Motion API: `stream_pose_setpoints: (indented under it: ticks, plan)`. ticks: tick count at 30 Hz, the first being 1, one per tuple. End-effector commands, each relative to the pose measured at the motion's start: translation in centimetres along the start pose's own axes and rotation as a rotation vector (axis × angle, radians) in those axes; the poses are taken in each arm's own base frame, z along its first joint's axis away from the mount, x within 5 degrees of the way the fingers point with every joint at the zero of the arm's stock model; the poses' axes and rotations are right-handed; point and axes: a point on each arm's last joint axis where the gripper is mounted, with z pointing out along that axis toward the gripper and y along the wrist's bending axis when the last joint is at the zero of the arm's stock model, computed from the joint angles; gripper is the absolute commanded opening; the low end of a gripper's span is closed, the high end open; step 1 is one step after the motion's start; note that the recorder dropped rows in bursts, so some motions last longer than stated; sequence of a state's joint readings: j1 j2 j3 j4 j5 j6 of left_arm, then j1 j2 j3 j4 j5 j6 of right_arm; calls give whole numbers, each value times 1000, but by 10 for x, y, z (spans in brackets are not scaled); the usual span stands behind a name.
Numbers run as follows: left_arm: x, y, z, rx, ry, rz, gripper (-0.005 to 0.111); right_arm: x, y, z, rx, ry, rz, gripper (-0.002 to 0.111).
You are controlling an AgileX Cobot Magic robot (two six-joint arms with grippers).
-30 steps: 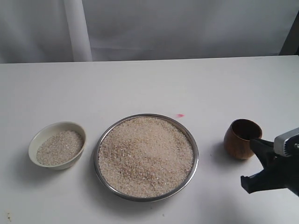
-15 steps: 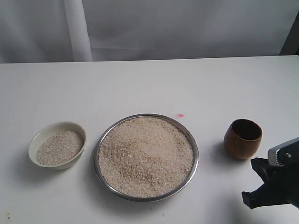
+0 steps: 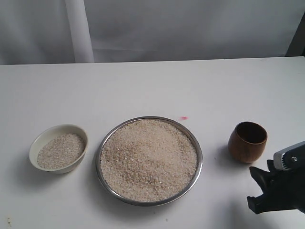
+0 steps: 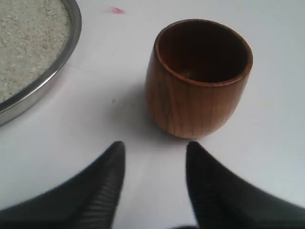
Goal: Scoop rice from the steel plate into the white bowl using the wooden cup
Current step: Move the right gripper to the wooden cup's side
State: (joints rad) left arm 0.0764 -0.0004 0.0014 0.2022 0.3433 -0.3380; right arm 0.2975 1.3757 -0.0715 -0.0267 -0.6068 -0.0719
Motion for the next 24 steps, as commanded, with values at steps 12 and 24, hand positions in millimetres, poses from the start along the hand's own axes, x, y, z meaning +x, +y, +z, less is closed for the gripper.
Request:
stream_pose_setpoints:
  ticks: [12,24]
  plan:
    - [-1,-1,0,10,-5,-5,0,-1,-4,-1,35,-24,39,105]
    - [-1,-1,0,10,-5,-5,0,-10,-9,22,86,-163,118,105]
